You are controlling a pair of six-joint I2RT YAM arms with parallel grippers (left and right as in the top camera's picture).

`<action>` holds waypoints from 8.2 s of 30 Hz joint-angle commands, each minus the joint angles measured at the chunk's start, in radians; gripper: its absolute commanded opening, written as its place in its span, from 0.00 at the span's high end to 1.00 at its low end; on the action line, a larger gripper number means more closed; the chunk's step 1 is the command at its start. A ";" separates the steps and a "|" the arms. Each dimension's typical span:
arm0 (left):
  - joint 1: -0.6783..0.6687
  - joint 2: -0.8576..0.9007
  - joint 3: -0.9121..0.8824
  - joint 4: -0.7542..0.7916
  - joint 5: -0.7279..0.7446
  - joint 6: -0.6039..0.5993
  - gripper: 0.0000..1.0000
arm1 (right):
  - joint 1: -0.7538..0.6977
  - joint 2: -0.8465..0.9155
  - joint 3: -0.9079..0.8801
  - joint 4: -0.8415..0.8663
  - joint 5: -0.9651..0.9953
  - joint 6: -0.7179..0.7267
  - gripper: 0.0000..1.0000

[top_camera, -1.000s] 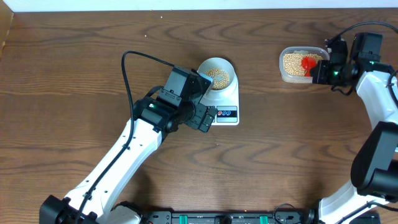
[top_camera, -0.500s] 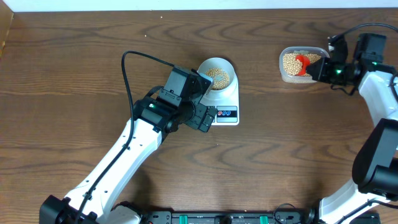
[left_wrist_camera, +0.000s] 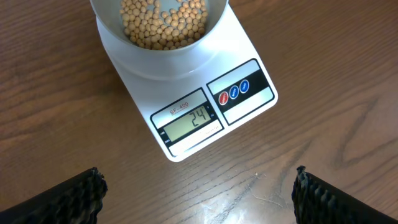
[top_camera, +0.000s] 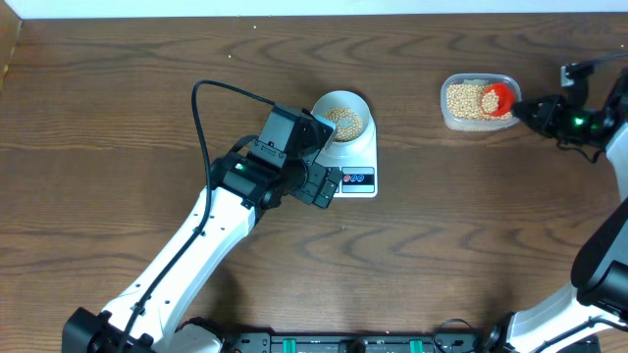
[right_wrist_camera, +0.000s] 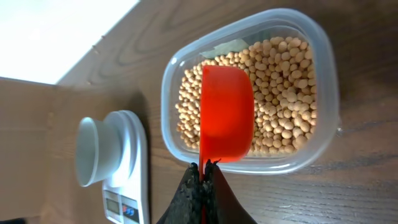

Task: Scoop item into bowl and weigh 50g on scale
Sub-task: 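Scoop more soybeans from the tub with the red scoop, right gripper, then carry the filled red scoop with the right gripper over the bowl, then tip the red scoop to pour soybeans into the bowl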

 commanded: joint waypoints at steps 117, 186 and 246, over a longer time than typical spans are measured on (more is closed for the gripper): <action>0.005 -0.009 0.001 0.000 0.009 0.007 0.02 | 0.005 0.012 -0.002 0.004 -0.545 -0.051 0.99; 0.005 -0.009 0.001 0.000 0.009 0.006 0.02 | 0.547 0.012 -0.002 0.228 -0.139 0.159 0.99; 0.005 -0.009 0.001 0.000 0.009 0.007 0.02 | 0.826 -0.101 -0.001 0.195 0.473 -0.277 0.99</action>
